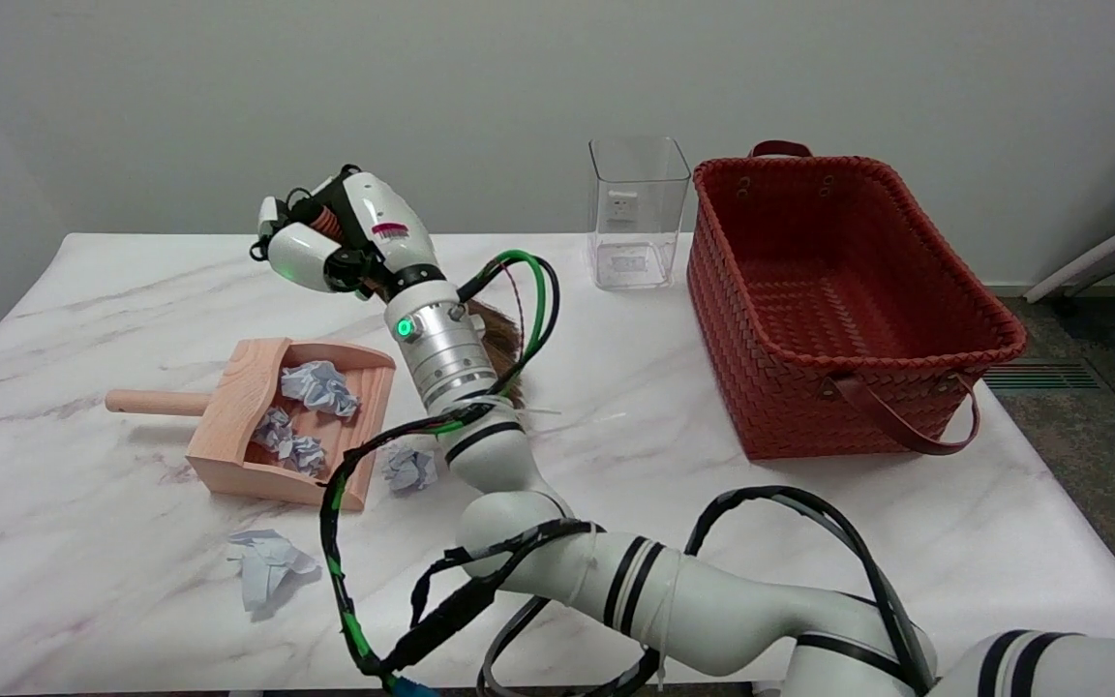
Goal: Sweep the paper ball into the dustpan.
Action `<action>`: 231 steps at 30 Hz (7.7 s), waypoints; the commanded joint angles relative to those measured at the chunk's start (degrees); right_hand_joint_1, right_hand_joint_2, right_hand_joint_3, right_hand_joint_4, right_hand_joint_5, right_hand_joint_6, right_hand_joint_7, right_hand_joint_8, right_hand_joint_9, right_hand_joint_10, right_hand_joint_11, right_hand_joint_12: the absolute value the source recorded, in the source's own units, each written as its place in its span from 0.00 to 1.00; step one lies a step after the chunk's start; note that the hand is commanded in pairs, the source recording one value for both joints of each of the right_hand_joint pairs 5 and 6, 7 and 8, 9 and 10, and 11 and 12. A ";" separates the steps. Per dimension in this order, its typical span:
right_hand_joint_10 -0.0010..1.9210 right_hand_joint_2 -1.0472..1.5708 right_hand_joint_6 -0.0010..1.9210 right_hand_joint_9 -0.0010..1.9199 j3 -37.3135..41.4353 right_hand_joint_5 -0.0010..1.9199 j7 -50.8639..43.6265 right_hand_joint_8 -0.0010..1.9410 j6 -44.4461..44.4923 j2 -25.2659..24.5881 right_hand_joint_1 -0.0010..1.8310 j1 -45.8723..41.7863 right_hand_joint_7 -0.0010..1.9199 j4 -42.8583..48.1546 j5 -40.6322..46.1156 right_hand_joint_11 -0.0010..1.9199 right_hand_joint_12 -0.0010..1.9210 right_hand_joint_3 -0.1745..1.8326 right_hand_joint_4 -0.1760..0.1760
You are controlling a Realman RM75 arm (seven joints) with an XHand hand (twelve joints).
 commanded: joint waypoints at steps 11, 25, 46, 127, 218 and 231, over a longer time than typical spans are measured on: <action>1.00 0.96 1.00 1.00 -0.25 1.00 -4.04 0.99 0.97 2.08 0.51 -18.03 1.00 17.69 5.57 0.91 0.91 0.75 0.50; 1.00 0.95 1.00 1.00 -0.57 1.00 8.25 0.99 -2.38 -3.44 0.50 -2.27 1.00 3.06 4.93 0.93 0.93 0.81 0.50; 1.00 0.93 1.00 1.00 1.04 1.00 20.99 0.99 -0.24 -8.24 0.44 5.58 1.00 -6.86 1.33 0.99 0.99 0.78 0.50; 1.00 0.83 1.00 1.00 4.70 1.00 38.26 0.99 -8.22 -14.06 0.43 14.57 1.00 -22.74 6.93 1.00 1.00 0.75 0.50; 1.00 0.91 1.00 1.00 -0.57 1.00 54.37 0.99 -22.92 6.89 0.40 -7.34 1.00 12.94 28.44 0.97 0.97 0.59 0.50; 1.00 0.94 1.00 1.00 -0.40 1.00 54.51 0.99 -22.27 9.71 0.40 -9.60 1.00 14.05 23.78 0.95 0.95 0.57 0.50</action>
